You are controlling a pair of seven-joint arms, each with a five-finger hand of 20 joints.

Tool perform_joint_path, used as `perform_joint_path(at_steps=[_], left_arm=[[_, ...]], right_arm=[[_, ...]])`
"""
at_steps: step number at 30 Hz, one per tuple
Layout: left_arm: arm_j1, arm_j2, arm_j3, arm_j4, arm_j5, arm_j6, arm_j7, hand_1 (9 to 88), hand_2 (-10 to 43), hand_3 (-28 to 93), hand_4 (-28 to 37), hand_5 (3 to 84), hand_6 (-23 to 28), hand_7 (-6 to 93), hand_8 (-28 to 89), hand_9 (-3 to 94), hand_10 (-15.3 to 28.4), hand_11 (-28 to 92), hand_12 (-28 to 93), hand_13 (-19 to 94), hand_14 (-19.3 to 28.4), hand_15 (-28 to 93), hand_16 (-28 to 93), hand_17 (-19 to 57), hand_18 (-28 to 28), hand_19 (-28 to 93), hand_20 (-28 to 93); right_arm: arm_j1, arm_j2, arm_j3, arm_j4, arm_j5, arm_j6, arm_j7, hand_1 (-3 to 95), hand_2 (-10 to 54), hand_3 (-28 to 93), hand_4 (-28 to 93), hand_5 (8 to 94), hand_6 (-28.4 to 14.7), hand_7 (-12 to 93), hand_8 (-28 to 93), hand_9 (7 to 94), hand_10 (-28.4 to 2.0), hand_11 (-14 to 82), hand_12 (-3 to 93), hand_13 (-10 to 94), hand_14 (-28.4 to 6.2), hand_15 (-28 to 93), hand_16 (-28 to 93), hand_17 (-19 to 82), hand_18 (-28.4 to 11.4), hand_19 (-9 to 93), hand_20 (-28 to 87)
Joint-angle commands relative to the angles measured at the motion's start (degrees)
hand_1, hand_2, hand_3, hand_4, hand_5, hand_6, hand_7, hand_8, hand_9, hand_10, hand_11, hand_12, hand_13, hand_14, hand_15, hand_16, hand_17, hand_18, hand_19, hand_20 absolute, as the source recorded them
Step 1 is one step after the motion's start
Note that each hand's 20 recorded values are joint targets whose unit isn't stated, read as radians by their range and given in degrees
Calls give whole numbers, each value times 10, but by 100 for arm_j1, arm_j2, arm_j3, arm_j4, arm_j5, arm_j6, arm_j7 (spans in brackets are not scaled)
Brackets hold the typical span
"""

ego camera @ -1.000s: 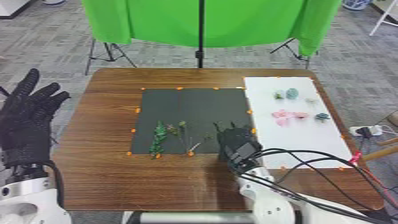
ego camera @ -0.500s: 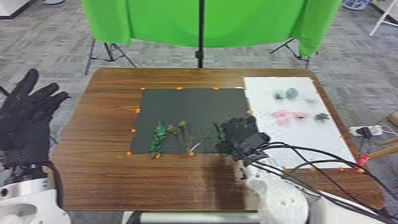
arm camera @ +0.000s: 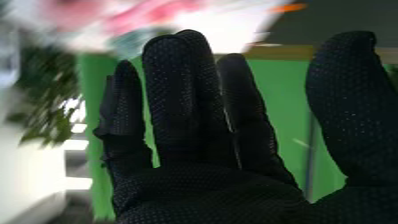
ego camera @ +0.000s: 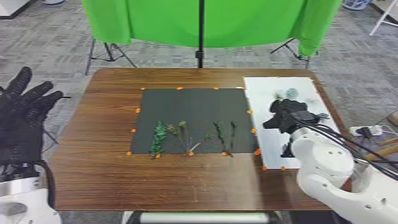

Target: Arrange flowers

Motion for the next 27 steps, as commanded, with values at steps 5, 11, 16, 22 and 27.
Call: perform_joint_path(at_steps=[5, 11, 16, 22, 27], left_arm=[[296, -47, -10, 265, -310, 108, 32, 217, 69, 731, -268, 332, 40, 80, -72, 315, 170, 235, 149, 218, 228, 505, -40, -98, 214, 428, 276], [256, 8, 70, 269, -463, 151, 167, 219, 70, 731, -268, 327, 45, 82, -70, 316, 174, 240, 153, 218, 229, 506, -36, -97, 214, 429, 276], [216, 81, 118, 289, -494, 163, 248, 220, 72, 733, -268, 324, 51, 87, -70, 317, 174, 243, 154, 218, 230, 510, -36, -97, 213, 429, 277], [144, 173, 216, 305, -550, 180, 331, 220, 72, 734, -269, 324, 52, 88, -71, 317, 175, 246, 153, 219, 231, 512, -38, -96, 213, 430, 278], [108, 163, 223, 299, -530, 168, 343, 220, 73, 735, -270, 324, 52, 89, -71, 317, 175, 247, 153, 219, 231, 513, -39, -96, 212, 429, 277]], right_arm=[[608, 26, -241, 595, -165, -194, 129, 336, -95, 755, -262, 486, -23, 132, -107, 591, -196, 391, 163, 577, -138, 729, 110, 277, -276, 832, 337], [875, -64, -631, 797, -155, -511, -38, 336, -95, 757, -265, 488, -14, 143, -110, 587, -196, 395, 163, 573, -138, 728, 109, 271, -279, 826, 341], [1311, -60, -1161, 1007, -154, -569, -108, 338, -95, 758, -267, 494, -7, 155, -117, 586, -192, 396, 163, 571, -134, 723, 107, 263, -282, 815, 345], [1837, -141, -1797, 1316, -209, -297, -75, 359, -95, 760, -272, 527, 9, 165, -123, 602, -182, 395, 160, 586, -126, 715, 104, 265, -277, 806, 344], [2294, -111, -2573, 1501, -541, 218, -137, 461, -95, 719, -281, 684, 24, 178, -52, 737, -117, 322, 228, 682, -87, 665, 140, 304, -250, 814, 364]])
